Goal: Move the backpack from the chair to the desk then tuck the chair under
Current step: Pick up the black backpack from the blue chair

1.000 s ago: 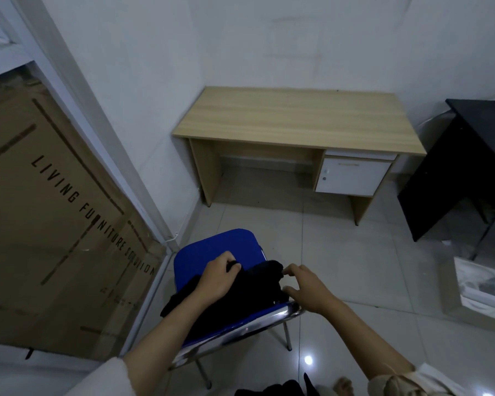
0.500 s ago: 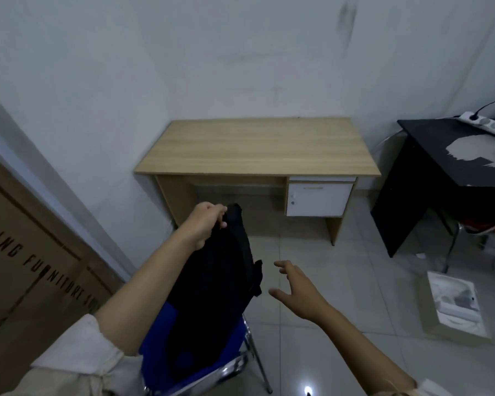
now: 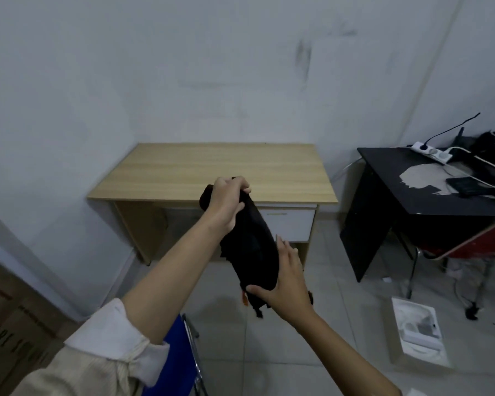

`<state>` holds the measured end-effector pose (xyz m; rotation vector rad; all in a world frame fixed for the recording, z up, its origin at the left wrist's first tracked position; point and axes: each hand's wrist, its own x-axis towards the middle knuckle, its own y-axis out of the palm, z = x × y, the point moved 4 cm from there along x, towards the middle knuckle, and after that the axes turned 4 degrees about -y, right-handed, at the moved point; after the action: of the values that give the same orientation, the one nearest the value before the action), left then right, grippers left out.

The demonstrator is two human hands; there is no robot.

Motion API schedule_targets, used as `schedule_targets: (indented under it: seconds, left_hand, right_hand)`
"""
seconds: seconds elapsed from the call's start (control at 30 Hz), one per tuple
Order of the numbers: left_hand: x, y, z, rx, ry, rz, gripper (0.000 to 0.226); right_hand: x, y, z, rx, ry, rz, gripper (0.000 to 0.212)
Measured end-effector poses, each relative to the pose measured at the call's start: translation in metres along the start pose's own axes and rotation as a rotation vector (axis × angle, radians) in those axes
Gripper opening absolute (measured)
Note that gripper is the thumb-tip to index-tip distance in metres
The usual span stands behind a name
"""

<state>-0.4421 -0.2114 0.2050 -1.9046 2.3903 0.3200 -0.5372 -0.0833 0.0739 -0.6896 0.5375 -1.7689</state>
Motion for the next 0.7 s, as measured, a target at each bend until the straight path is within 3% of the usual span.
schedule_targets:
  seconds: [0.27,0.57,0.7]
  left_hand:
    - [0.03,0.067,-0.008,-0.075,0.057,0.177,0.009]
    - [0.108,0.101,-0.02,-0.107,0.057,0.308,0.017]
    - [0.165,0.096,-0.04,-0.025,0.148,0.315,0.028]
  right_hand:
    - [0.035,-0.04,-0.047,0.07,0.061,-0.147,0.122]
    - [0.123,-0.061,-0.085,0.316,0.078,-0.287,0.051]
    - [0.19,-0.065,-0.088,0.428,0.088,-0.342,0.04]
